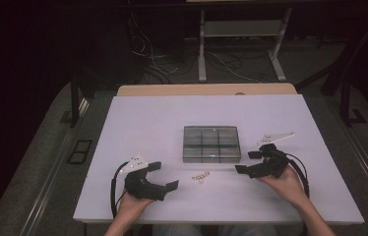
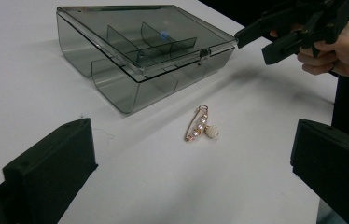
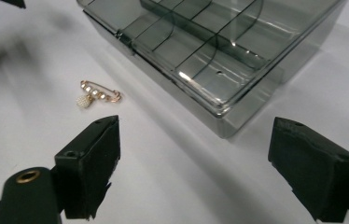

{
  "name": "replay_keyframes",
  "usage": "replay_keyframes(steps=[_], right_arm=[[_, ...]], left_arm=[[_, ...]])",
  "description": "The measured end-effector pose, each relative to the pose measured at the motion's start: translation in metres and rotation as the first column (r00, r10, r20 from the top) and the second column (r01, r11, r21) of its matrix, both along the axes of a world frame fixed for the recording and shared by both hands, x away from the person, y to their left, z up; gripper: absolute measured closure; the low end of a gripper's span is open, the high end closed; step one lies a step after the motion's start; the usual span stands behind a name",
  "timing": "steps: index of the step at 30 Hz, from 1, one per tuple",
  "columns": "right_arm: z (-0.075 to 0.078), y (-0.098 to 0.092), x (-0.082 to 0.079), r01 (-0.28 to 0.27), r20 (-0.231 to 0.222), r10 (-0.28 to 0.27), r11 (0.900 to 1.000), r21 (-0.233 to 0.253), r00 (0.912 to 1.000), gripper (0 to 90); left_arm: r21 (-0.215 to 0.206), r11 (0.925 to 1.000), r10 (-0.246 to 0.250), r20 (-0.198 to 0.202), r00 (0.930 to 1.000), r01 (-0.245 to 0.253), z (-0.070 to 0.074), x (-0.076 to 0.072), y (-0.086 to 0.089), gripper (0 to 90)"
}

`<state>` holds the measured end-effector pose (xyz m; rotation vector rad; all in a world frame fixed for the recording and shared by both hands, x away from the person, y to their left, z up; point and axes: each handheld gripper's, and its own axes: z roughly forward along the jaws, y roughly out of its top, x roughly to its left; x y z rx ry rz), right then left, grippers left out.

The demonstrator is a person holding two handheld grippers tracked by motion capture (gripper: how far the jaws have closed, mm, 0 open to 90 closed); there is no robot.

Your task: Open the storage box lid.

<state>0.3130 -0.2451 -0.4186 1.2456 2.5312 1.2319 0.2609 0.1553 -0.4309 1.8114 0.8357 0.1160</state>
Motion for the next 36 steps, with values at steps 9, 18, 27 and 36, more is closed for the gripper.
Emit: replay_keyframes(steps=[9, 18, 27, 36], right_arm=[[-0.004, -0.009, 0.006, 0.069, -0.03, -0.069, 0.998, -0.015, 0.9971, 45.8], [-0.006, -0.006, 0.008, 0.06, -0.004, -0.06, 0.998, -0.017, 0.9982, 68.0], [-0.004, -0.001, 0.006, 0.054, 0.027, -0.053, 0.998, -0.024, 0.9982, 76.4], [-0.001, 0.001, 0.003, 0.044, 0.054, -0.044, 0.999, -0.008, 0.9976, 85.7]], left_arm=[[0.004, 1.0, -0.005, -0.001, 1.0, 0.005, 0.0, 0.0, -0.001, 0.0], [0.007, 0.9999, -0.011, 0.001, 0.9999, 0.011, -0.001, 0.0, -0.002, 0.0], [0.005, 1.0, -0.005, 0.0, 1.0, 0.005, 0.0, 0.0, -0.001, 0.0], [0.004, 0.9999, -0.011, 0.002, 0.9999, 0.011, 0.0, -0.001, 0.0, 0.0]])
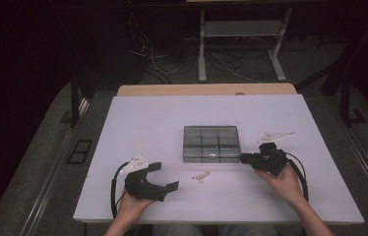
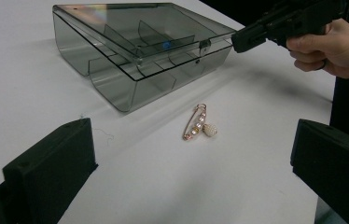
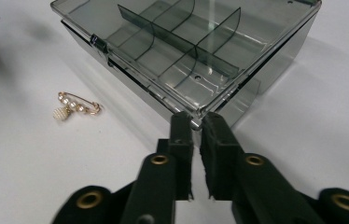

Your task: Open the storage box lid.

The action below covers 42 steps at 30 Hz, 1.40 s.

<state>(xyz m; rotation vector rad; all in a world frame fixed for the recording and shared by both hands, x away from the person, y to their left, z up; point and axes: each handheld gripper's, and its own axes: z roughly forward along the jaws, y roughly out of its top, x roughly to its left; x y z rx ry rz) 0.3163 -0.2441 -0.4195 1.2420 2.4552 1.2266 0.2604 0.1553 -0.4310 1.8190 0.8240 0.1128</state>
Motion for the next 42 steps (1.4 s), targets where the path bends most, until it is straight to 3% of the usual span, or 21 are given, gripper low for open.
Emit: replay_keyframes(steps=[6, 13, 21, 29, 37, 42], right_arm=[[-0.001, 0.0, 0.001, -0.002, 0.007, 0.002, 1.0, 0.012, 1.0, 89.3], [0.004, -0.001, 0.003, 0.006, 0.02, -0.007, 1.0, 0.029, 0.9998, 89.4], [0.009, -0.003, 0.011, 0.007, 0.018, -0.008, 0.999, 0.04, 0.9998, 89.4], [0.019, -0.004, 0.02, -0.003, 0.024, 0.002, 0.999, 0.05, 0.9997, 89.4], [0.028, -0.003, 0.029, -0.008, 0.022, 0.007, 0.998, 0.063, 0.9997, 89.4], [0.031, -0.006, 0.037, -0.011, 0.005, 0.011, 0.993, 0.114, 0.9999, 89.4]], left_arm=[[0.005, 1.0, 0.006, 0.006, 1.0, -0.006, 0.001, 0.002, 0.0, 0.0], [-0.018, 0.9995, 0.028, -0.008, 0.9996, -0.028, 0.005, 0.003, 0.002, 0.0], [-0.005, 0.9996, 0.029, -0.012, 0.9995, -0.029, 0.012, 0.007, 0.0, 0.0], [-0.008, 0.9998, -0.018, -0.04, 0.999, 0.018, 0.022, 0.023, -0.003, 0.0], [0.0, 0.9999, -0.015, -0.052, 0.9985, 0.015, 0.023, 0.045, -0.005, 0.0], [0.004, 0.9998, -0.02, -0.038, 0.9991, 0.021, 0.025, 0.056, -0.007, 0.0]])
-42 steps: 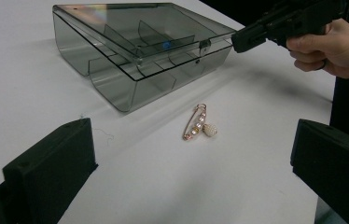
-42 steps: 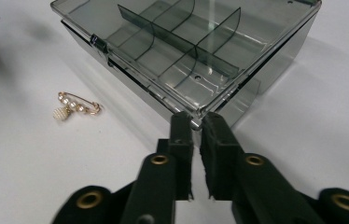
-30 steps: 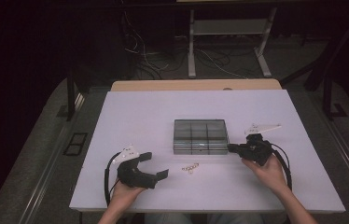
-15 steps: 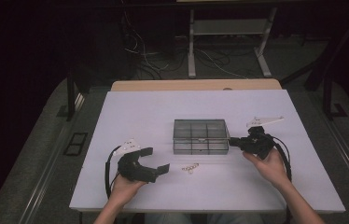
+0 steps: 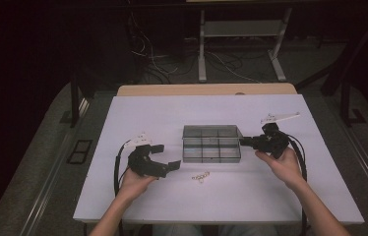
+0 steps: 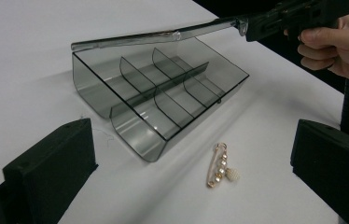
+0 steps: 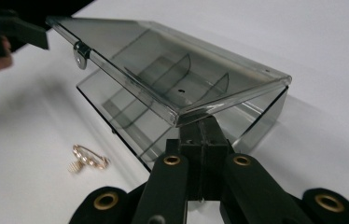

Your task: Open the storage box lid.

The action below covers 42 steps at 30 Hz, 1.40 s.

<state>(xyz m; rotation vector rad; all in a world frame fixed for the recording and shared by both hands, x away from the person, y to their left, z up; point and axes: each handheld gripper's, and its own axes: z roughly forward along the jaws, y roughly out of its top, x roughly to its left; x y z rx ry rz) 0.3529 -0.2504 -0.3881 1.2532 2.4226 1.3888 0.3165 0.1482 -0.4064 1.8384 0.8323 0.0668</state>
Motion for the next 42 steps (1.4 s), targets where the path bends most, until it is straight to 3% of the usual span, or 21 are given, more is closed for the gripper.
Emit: replay_keyframes(steps=[6, 27, 35, 42], right_arm=[[0.004, 0.0, 0.005, -0.016, -0.002, 0.016, 1.0, 0.003, 0.9999, 89.4], [0.018, 0.002, 0.027, -0.018, -0.005, 0.018, 1.0, 0.009, 0.9998, 89.4], [0.024, 0.005, 0.036, -0.015, 0.003, 0.015, 1.0, 0.01, 0.9999, 89.4], [0.027, 0.008, 0.043, -0.015, 0.008, 0.015, 1.0, 0.012, 0.9999, 89.4]], left_arm=[[0.012, 0.9999, -0.009, 0.031, 0.9995, 0.008, 0.006, 0.013, -0.003, 0.0], [0.005, 0.9999, -0.011, 0.056, 0.9984, 0.01, 0.016, 0.056, -0.013, 0.0], [0.013, 0.9994, -0.032, 0.07, 0.997, 0.031, 0.025, 0.072, -0.019, 5.8], [-0.004, 0.9997, -0.023, 0.081, 0.9964, 0.023, 0.028, 0.087, -0.022, 13.6]])
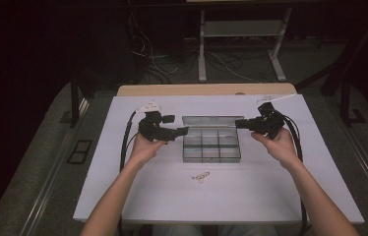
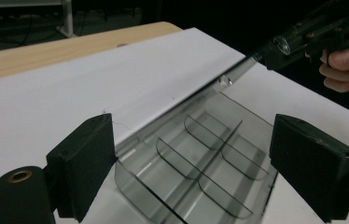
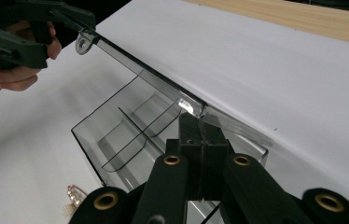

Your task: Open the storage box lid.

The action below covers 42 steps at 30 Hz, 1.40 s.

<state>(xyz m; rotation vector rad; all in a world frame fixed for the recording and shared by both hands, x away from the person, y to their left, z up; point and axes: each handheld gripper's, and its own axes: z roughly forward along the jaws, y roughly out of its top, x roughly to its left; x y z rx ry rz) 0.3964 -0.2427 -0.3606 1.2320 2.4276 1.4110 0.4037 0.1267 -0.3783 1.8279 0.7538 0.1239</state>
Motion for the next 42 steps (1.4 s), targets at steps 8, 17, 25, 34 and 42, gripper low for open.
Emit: replay_keyframes(steps=[8, 17, 25, 34, 42], right_arm=[[0.0, -0.001, 0.006, 0.003, 0.0, -0.003, 1.0, 0.005, 1.0, 89.3], [0.0, -0.001, 0.01, 0.008, -0.003, -0.008, 1.0, 0.009, 1.0, 89.3], [-0.003, -0.002, 0.007, 0.012, 0.005, -0.012, 1.0, 0.016, 0.9999, 86.6], [-0.011, -0.012, 0.0, 0.027, 0.022, -0.027, 0.999, 0.019, 0.9994, 80.5], [-0.004, -0.021, 0.005, 0.04, 0.089, -0.04, 0.999, 0.011, 0.9952, 63.8]], left_arm=[[-0.012, 0.9999, 0.004, 0.051, 0.9987, -0.004, -0.003, 0.007, -0.006, 30.0], [-0.061, 0.998, -0.01, 0.104, 0.9945, 0.016, -0.001, 0.009, -0.009, 49.5], [-0.068, 0.9976, 0.002, 0.124, 0.9923, 0.007, 0.002, 0.013, -0.01, 63.5], [-0.089, 0.996, 0.008, 0.136, 0.9906, 0.004, 0.001, 0.021, -0.007, 68.3], [-0.082, 0.9966, 0.005, 0.151, 0.9885, 0.008, 0.002, 0.028, -0.007, 71.2]])
